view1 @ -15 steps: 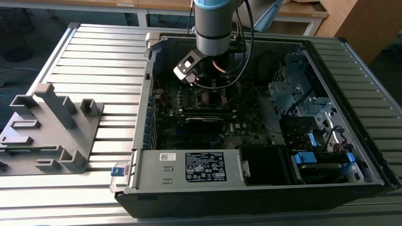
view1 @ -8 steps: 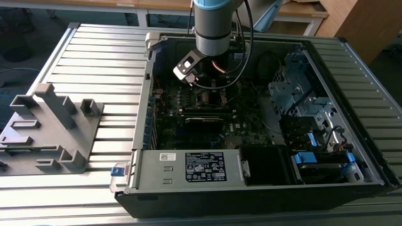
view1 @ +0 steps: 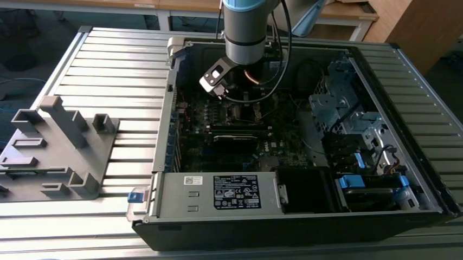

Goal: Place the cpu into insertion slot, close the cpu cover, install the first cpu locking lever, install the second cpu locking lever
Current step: 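Place the cpu into insertion slot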

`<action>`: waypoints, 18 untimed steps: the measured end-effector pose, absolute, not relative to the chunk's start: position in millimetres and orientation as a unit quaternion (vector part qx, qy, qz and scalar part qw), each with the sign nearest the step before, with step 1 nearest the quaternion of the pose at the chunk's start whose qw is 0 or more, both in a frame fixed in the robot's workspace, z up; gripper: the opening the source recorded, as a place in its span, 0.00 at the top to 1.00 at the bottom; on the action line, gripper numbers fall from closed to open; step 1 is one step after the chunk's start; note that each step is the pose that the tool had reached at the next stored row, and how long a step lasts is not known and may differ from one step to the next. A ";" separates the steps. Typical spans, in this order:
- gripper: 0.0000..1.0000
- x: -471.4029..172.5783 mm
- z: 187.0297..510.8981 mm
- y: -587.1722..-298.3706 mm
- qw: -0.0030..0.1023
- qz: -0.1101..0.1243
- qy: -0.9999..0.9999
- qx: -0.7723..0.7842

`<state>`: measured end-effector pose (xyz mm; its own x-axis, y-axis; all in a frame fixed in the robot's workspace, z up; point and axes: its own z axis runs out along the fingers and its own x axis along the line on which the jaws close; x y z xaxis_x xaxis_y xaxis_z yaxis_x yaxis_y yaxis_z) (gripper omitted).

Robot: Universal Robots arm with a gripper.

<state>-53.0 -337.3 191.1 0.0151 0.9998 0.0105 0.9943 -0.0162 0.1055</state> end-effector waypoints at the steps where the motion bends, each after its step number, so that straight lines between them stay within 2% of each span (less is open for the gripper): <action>1: 0.46 -53.0 191.0 -337.3 0.034 0.041 0.701 0.712; 18: 0.46 -53.0 189.9 -337.3 0.034 0.041 0.701 0.712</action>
